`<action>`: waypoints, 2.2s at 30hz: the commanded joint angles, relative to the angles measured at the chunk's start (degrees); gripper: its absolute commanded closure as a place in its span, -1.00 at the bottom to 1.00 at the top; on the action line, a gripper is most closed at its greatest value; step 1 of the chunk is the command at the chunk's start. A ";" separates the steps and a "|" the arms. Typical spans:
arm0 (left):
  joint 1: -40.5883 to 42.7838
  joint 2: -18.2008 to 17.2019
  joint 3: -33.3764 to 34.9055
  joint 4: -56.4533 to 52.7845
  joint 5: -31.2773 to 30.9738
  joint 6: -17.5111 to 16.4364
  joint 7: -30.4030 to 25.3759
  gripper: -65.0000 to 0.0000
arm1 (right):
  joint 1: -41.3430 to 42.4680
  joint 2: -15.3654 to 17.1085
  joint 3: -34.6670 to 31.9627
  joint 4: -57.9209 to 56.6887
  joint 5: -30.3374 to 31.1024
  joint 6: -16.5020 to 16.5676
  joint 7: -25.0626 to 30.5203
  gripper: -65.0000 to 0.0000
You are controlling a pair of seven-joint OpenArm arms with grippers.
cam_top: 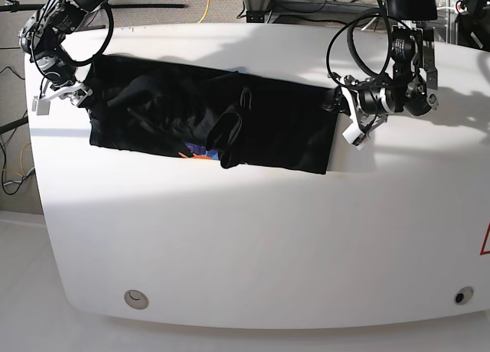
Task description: Fold the T-shirt properly
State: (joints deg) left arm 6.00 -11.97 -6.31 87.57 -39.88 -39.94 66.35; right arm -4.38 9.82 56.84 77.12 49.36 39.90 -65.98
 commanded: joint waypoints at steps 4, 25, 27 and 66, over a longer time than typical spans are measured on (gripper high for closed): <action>-0.52 -0.59 0.08 1.24 -0.45 -0.06 -0.01 0.95 | -0.34 -0.70 -1.12 0.55 -0.15 0.10 -0.09 -0.64; -0.82 -0.54 -0.23 1.23 0.07 -0.06 0.46 0.95 | -1.74 -0.30 -4.64 0.59 0.15 0.10 -0.10 -0.63; -0.86 -0.55 -0.26 1.25 0.17 -0.06 0.52 0.95 | -1.79 -0.12 -4.44 0.64 0.57 0.10 -0.29 -0.63; -1.18 -0.92 0.24 0.92 0.48 -0.06 2.07 0.96 | -2.13 0.05 -10.76 9.76 7.15 0.10 -9.73 1.00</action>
State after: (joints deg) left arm 5.08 -12.34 -6.02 87.68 -39.07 -39.92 67.90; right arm -6.81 8.67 45.52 84.31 54.59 39.66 -76.53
